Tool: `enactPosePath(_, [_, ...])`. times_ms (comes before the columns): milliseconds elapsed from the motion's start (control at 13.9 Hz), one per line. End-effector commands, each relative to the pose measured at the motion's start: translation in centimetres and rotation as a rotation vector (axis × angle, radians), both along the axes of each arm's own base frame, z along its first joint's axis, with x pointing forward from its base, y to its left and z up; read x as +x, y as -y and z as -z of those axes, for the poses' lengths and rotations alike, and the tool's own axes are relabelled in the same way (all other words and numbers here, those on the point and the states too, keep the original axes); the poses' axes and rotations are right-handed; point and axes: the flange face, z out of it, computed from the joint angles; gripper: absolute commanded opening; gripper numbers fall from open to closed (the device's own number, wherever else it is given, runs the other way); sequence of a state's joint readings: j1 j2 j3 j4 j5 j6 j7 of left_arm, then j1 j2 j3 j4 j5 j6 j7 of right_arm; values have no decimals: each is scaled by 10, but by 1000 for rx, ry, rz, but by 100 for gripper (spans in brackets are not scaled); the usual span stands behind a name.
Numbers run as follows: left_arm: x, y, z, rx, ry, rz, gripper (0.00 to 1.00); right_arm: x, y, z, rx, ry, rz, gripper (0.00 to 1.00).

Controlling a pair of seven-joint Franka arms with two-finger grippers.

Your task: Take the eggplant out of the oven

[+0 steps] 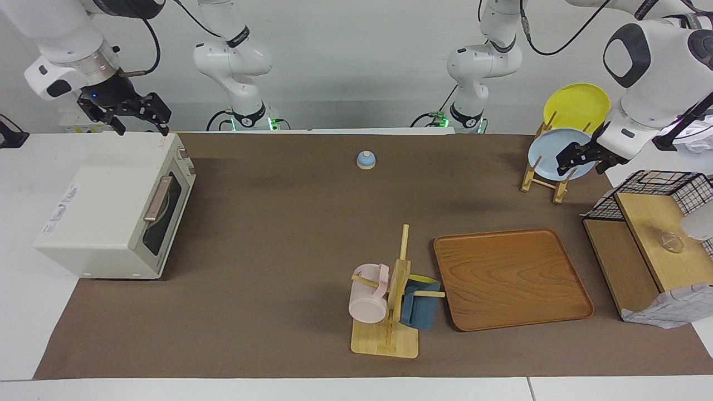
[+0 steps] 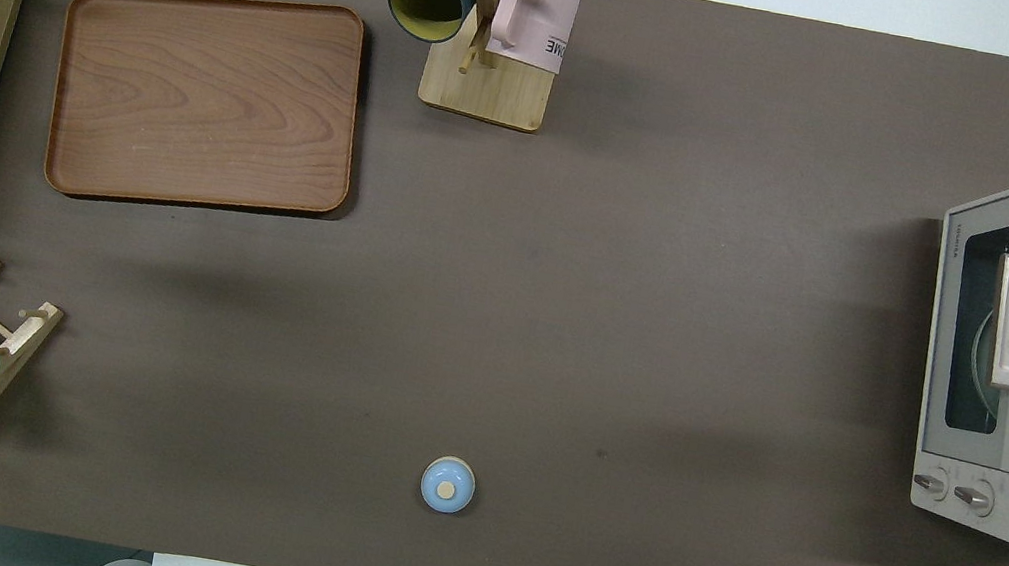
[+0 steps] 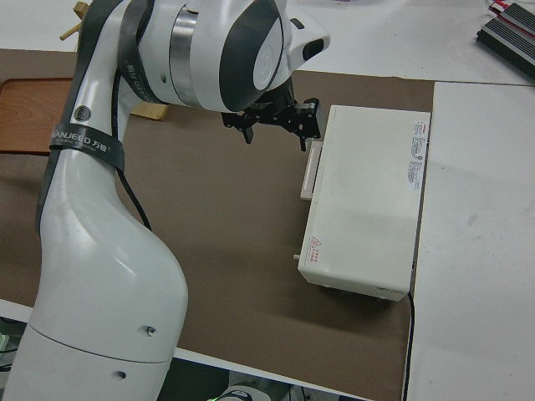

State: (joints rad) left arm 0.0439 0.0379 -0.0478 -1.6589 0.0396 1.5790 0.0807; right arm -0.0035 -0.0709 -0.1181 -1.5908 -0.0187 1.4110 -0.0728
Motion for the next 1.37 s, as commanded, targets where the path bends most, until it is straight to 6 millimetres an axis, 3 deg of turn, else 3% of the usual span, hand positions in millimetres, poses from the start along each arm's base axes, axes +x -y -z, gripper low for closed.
enactPosePath(0, [-6,-2,-4,-10,-2,-5,100,-4,0,-1,11,13,-25,100])
enactPosePath(432, [-6,-2,-4,-10,-2,-5,100,-4,-4,1,18,31,-77,99])
enactPosePath(576, [-6,-2,-4,-10,-2,-5,100,-2,-18,16,16,83,-136,39])
enactPosePath(720, [-6,-2,-4,-10,-2,-5,100,1,-25,51,12,133,-151,3])
enactPosePath(1080, [-6,-2,-4,-10,-2,-5,100,32,-14,120,-119,45,-175,0])
enactPosePath(1296, [-6,-2,-4,-10,-2,-5,100,34,-3,154,-179,7,-189,0])
